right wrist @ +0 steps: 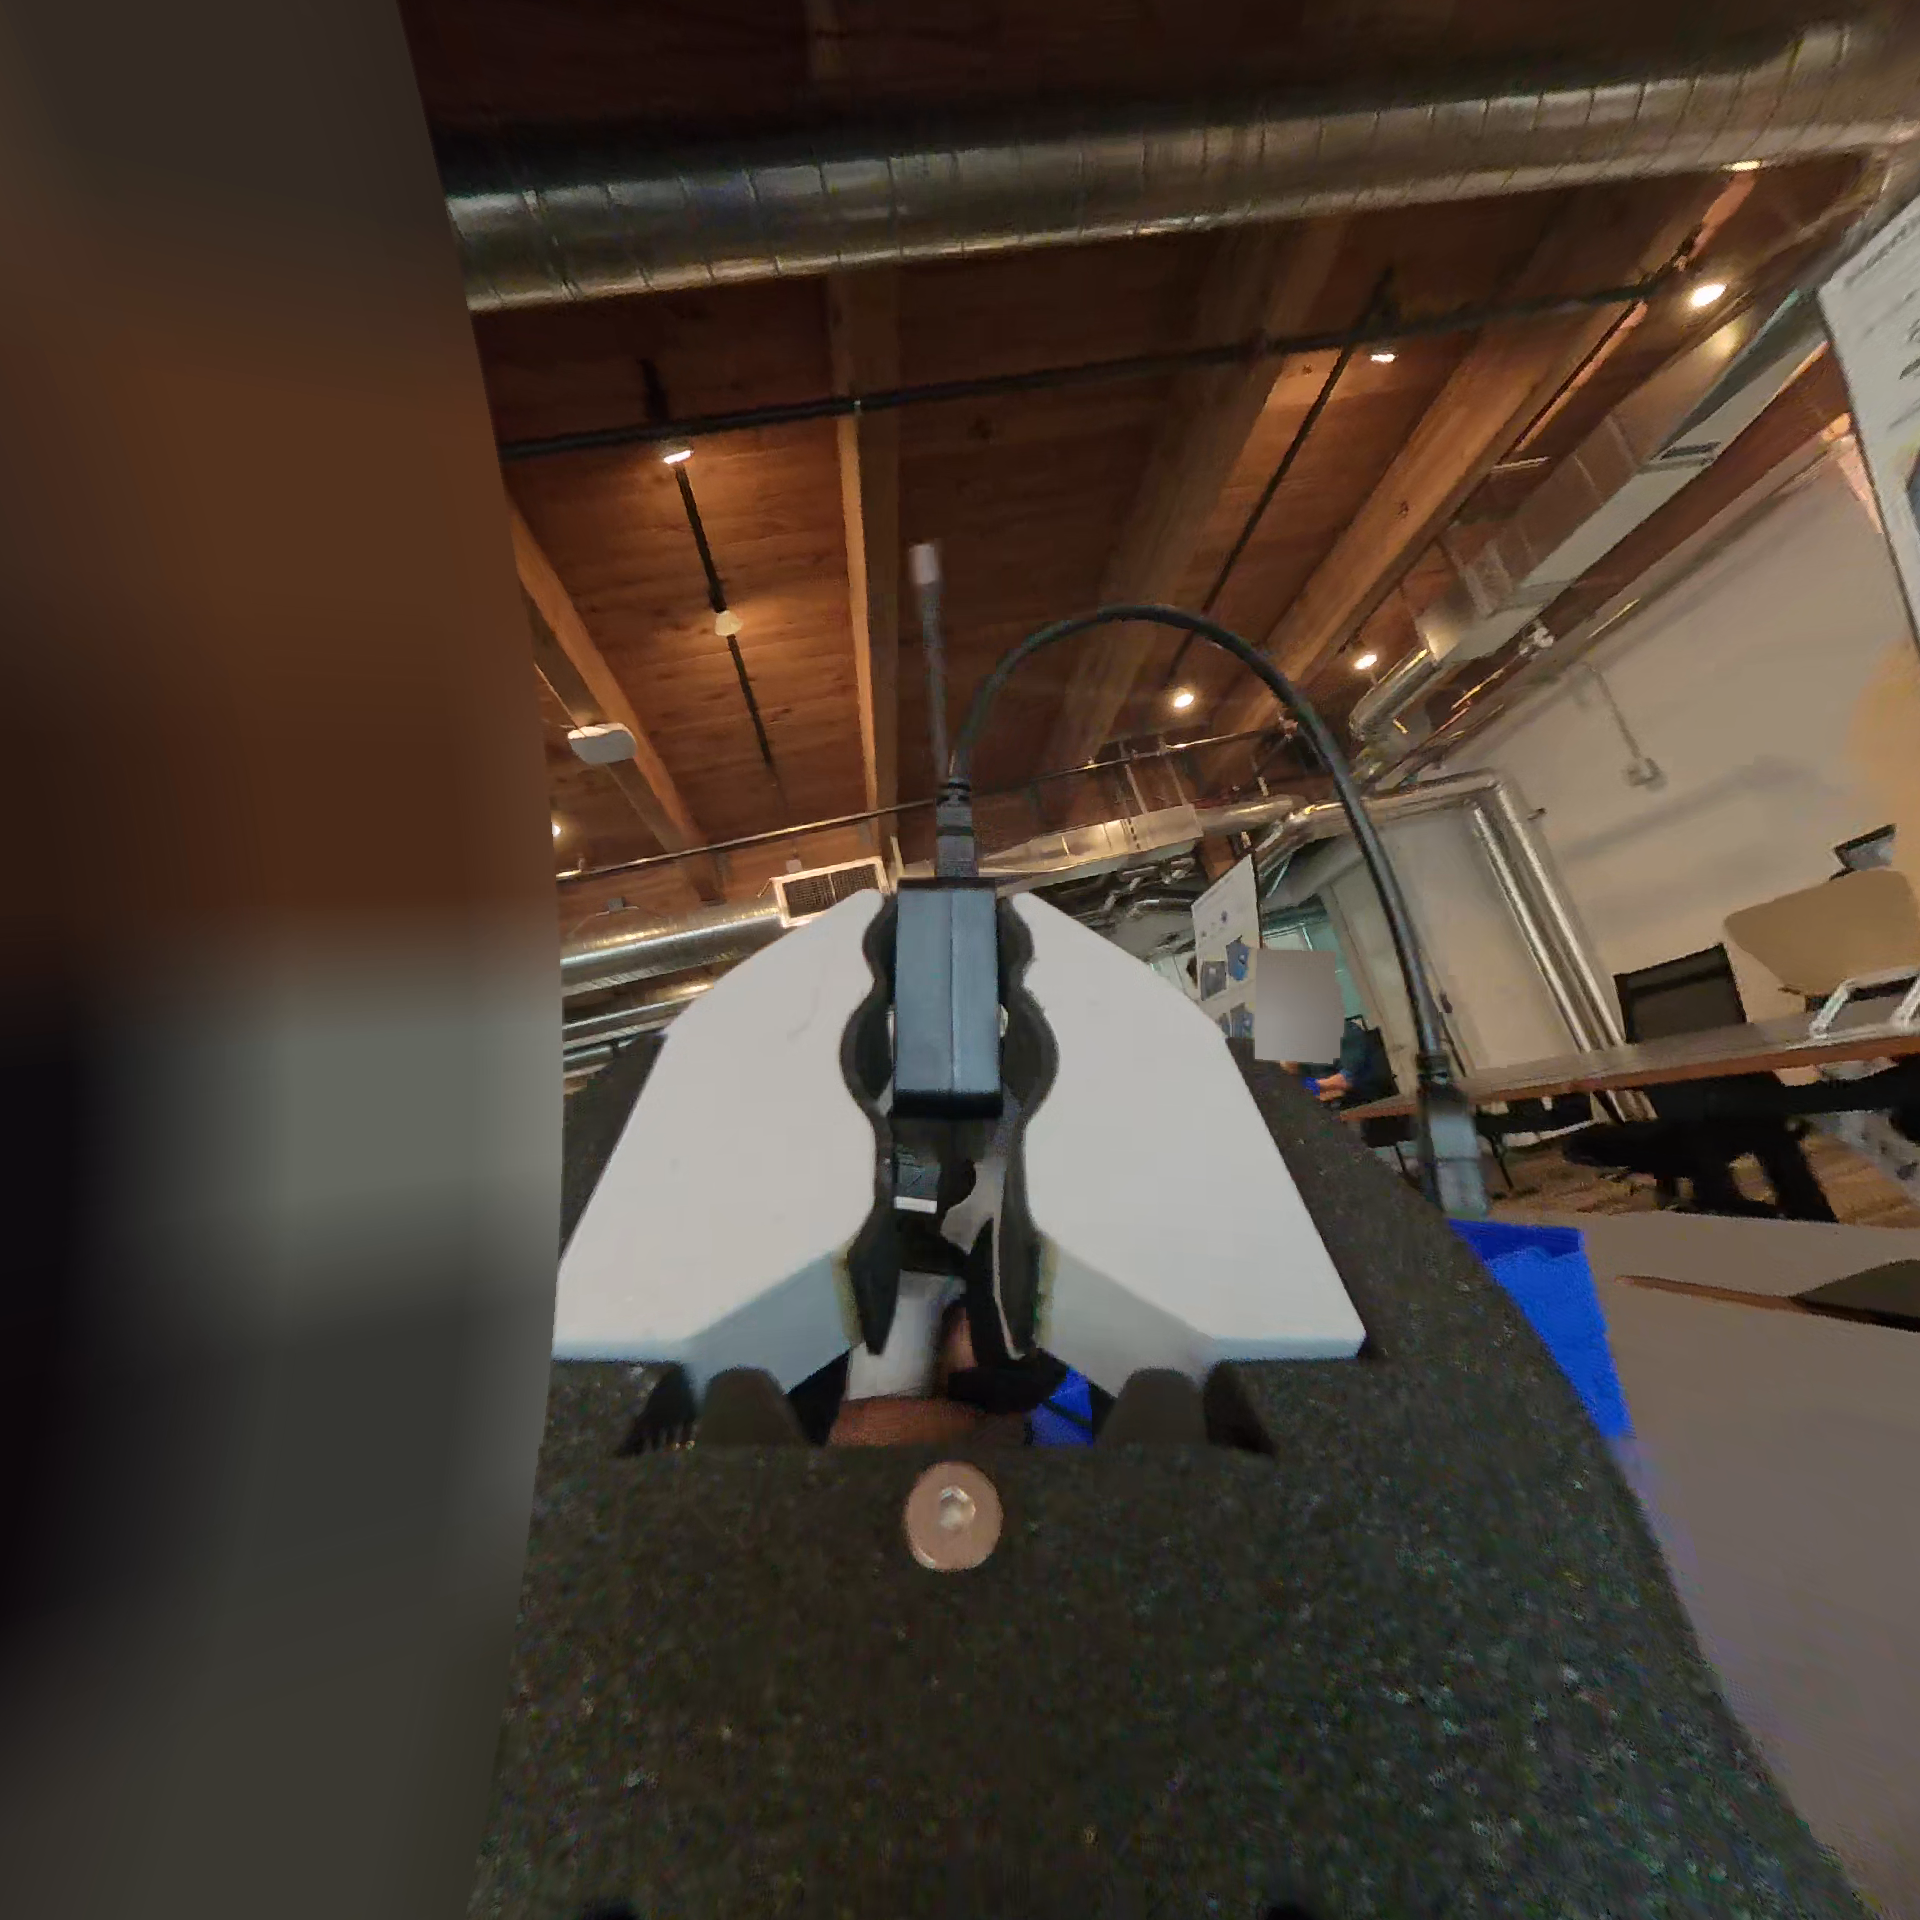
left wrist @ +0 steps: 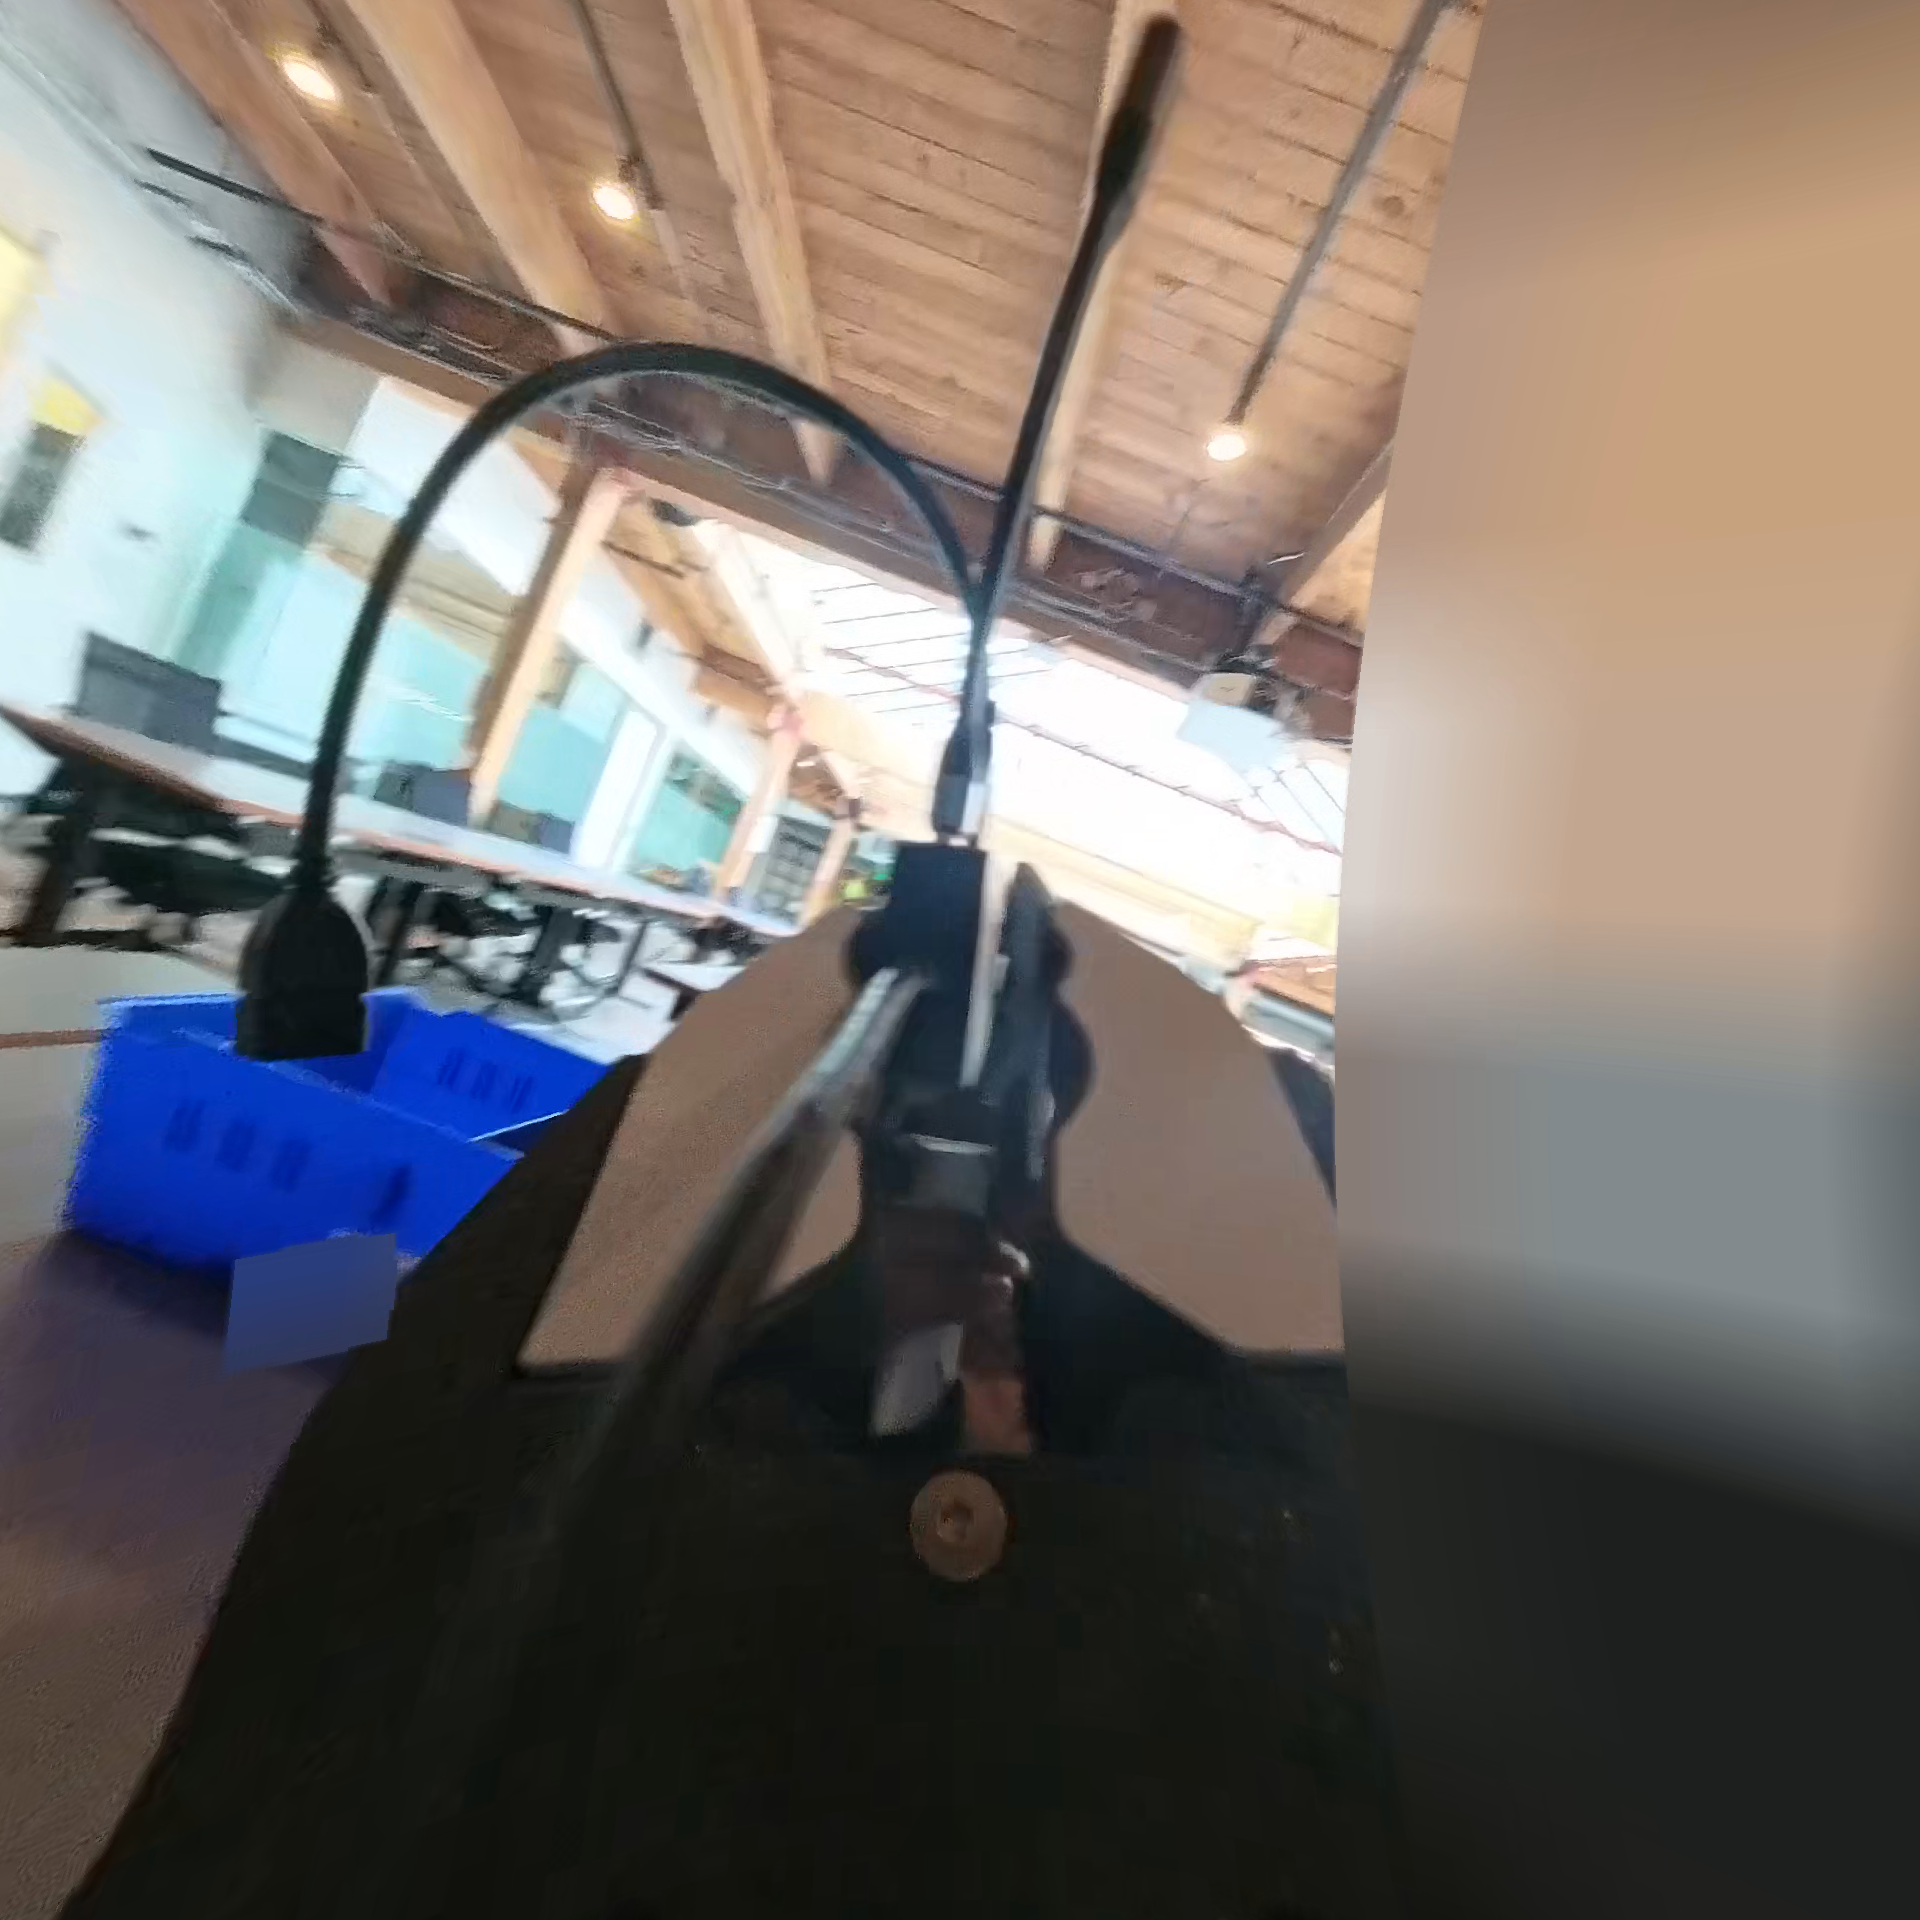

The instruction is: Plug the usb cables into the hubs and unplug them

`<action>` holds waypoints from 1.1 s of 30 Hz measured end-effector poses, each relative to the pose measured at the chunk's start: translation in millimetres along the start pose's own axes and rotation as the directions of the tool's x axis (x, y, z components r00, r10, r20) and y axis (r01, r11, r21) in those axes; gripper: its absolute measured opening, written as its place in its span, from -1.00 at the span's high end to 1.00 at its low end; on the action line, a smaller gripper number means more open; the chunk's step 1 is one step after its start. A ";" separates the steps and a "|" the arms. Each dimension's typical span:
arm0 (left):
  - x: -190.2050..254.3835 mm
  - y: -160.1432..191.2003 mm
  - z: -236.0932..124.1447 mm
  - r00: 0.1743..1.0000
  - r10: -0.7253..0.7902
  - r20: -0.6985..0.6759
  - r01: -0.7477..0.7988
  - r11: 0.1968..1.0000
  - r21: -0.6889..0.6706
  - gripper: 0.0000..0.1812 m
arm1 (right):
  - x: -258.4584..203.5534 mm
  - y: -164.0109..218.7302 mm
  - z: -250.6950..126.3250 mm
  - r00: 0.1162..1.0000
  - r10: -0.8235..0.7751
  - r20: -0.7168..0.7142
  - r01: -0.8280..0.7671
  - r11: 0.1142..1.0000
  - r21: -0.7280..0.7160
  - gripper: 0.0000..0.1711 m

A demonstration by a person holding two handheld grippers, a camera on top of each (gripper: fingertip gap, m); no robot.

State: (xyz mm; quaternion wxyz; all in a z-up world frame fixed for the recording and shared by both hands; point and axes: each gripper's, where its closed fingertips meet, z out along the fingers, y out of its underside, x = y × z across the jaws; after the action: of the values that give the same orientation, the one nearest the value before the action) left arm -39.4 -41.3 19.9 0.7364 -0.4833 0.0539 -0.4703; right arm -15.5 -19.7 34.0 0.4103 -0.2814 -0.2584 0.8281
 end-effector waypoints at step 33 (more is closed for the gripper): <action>9.3 8.9 -29.7 0.993 0.106 -0.056 -0.119 0.935 -0.334 0.54 | -8.5 91.3 5.3 0.997 -0.050 0.061 0.070 0.908 -0.414 0.80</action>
State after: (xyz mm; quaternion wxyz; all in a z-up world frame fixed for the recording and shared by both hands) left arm -44.4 -67.1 0.9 0.6676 -0.5893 0.1744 -0.4202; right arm -63.6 -76.1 -20.2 0.3599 -0.3339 -0.4471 0.7477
